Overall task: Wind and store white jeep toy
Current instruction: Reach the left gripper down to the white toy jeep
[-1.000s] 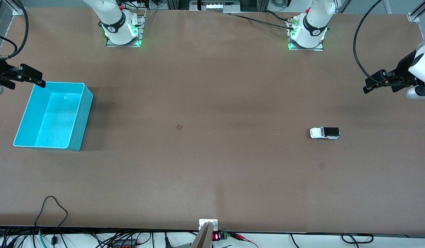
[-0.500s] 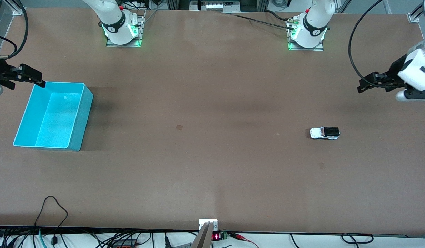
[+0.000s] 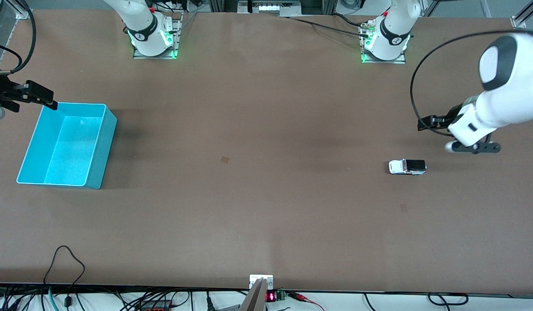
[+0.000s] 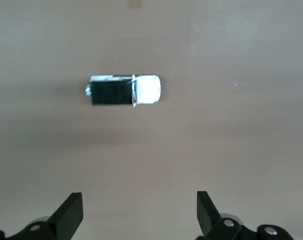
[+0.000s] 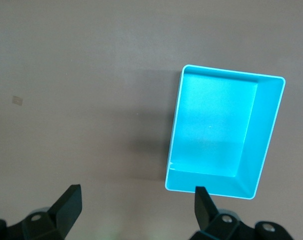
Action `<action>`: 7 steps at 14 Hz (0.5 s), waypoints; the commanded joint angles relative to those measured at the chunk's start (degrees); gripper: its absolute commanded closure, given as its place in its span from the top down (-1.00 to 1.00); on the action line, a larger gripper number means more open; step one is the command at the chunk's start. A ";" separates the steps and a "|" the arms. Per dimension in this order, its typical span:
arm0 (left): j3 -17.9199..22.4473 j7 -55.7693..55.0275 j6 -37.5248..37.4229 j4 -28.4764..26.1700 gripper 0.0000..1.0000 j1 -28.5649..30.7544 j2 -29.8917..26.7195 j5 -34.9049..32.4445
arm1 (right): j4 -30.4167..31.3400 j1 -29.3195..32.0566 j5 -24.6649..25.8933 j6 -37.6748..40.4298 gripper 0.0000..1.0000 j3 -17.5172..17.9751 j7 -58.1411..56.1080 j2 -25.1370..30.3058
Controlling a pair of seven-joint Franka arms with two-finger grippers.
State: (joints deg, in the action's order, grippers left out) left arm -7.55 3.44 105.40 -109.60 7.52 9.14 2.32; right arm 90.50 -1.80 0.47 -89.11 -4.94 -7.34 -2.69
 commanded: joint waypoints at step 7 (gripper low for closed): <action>-0.10 35.70 12.01 0.97 1.00 1.71 12.30 -5.84 | 0.47 -0.22 0.15 0.17 1.00 0.20 -0.22 -0.12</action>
State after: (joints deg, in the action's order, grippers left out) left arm -7.44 29.90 116.22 -109.54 8.70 20.39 -1.83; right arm 90.71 -1.87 0.47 -89.11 -4.78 -7.34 -2.81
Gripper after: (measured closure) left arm 0.000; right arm 0.000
